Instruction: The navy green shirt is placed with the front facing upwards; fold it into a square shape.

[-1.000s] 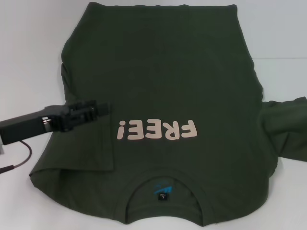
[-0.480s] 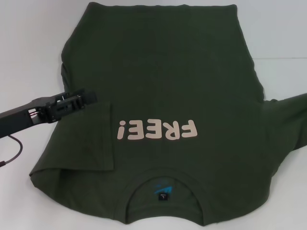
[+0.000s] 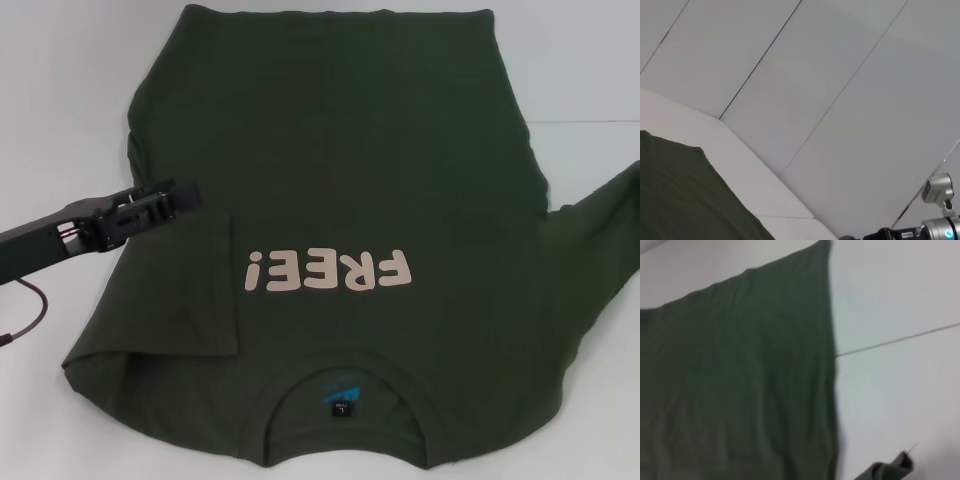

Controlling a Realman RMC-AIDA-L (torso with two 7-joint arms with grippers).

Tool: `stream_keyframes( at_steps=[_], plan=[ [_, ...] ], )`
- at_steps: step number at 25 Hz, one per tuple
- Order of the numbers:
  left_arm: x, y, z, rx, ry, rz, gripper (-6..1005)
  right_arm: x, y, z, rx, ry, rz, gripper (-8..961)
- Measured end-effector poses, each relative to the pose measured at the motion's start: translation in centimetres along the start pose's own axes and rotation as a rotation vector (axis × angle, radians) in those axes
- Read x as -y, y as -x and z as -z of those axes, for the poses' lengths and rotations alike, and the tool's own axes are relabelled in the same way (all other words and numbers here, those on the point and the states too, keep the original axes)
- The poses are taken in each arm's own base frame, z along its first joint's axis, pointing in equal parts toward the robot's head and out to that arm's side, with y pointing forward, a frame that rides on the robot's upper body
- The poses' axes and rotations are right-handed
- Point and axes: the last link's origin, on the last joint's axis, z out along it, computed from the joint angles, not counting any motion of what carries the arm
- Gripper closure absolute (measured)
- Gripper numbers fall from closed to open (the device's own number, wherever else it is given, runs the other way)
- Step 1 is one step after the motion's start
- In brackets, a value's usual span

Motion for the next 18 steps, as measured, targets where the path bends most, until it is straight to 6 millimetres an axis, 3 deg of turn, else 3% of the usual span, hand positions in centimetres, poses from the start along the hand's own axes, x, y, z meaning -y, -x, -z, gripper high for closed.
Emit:
stream_keyframes(
  at_steps=[9, 18],
  plan=[
    [0.0, -0.2, -0.1, -0.002, 0.003, 0.004, 448, -2.9, -0.6, -0.8, -0.124, 0.069, 0.042, 940],
    [0.1, -0.3, -0.1, -0.006, -0.002, 0.005, 454, -3.2, -0.4, -0.6, -0.139, 0.076, 0.049, 940]
  ],
)
